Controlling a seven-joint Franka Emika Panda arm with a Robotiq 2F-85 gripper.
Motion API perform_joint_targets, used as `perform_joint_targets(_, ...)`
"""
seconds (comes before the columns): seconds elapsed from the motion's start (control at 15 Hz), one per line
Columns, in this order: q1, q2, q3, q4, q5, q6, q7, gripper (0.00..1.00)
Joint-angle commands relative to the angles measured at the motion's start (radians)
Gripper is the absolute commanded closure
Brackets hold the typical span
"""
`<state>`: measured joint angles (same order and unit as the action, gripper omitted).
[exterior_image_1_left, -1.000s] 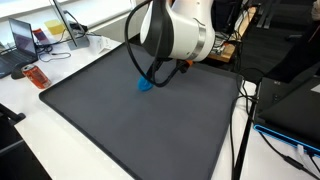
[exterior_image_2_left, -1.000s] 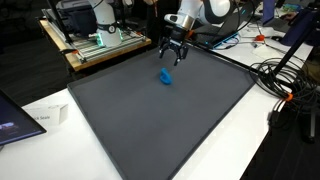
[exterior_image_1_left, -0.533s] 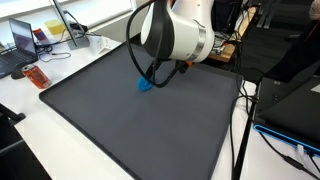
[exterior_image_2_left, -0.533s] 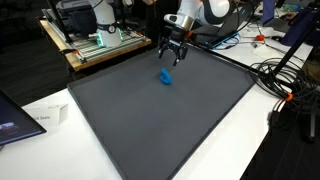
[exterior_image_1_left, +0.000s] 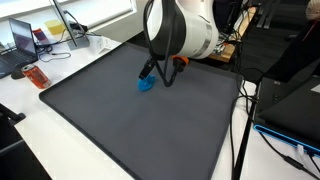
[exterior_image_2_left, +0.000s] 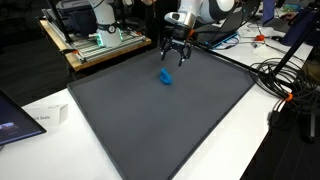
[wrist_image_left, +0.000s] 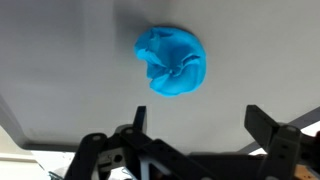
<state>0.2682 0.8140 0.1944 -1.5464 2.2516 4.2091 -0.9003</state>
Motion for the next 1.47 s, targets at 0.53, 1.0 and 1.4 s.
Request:
perform_joint_targets(0.53, -0.197, -0.213, 0.164, -0.218, -0.044, -0.137, -0.214, 0.0)
perform_joint_targets(1.0, -0.308, -0.27, 0.223, -0.238, 0.077, -0.158, -0.493, 0.0)
perform_joint_targets(1.4, -0.391, -0.284, 0.262, -0.21, 0.223, -0.152, -0.795, 0.0)
